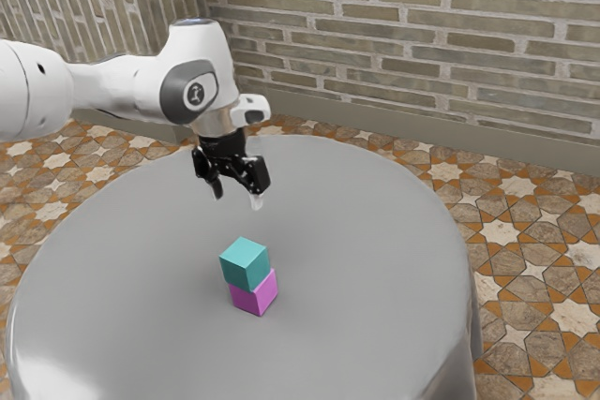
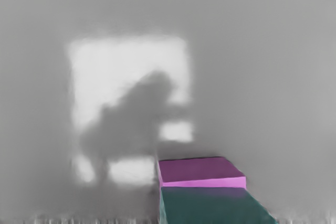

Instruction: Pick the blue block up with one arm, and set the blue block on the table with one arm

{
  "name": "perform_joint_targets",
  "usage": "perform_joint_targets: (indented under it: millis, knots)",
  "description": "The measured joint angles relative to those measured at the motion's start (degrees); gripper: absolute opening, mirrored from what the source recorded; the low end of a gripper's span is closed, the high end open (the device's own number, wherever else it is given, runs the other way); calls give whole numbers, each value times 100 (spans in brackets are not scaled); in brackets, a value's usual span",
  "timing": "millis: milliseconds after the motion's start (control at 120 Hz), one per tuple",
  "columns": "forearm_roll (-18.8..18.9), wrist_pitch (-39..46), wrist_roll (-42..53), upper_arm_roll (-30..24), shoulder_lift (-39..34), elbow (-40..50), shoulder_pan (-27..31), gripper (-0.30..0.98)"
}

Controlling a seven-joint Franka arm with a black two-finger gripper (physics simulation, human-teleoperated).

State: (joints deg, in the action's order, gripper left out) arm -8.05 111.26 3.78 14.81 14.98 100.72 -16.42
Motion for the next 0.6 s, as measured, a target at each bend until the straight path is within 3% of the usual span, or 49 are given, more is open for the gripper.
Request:
perform_joint_targets:
  millis: [108,250,600]
  knots:
    - [167,561,-162,-323,-680,974,-4,68]
    - [500,964,-150,-434,-749,1223,-9,69]
    - [275,1354,-6,-571,-439,1381,6,69]
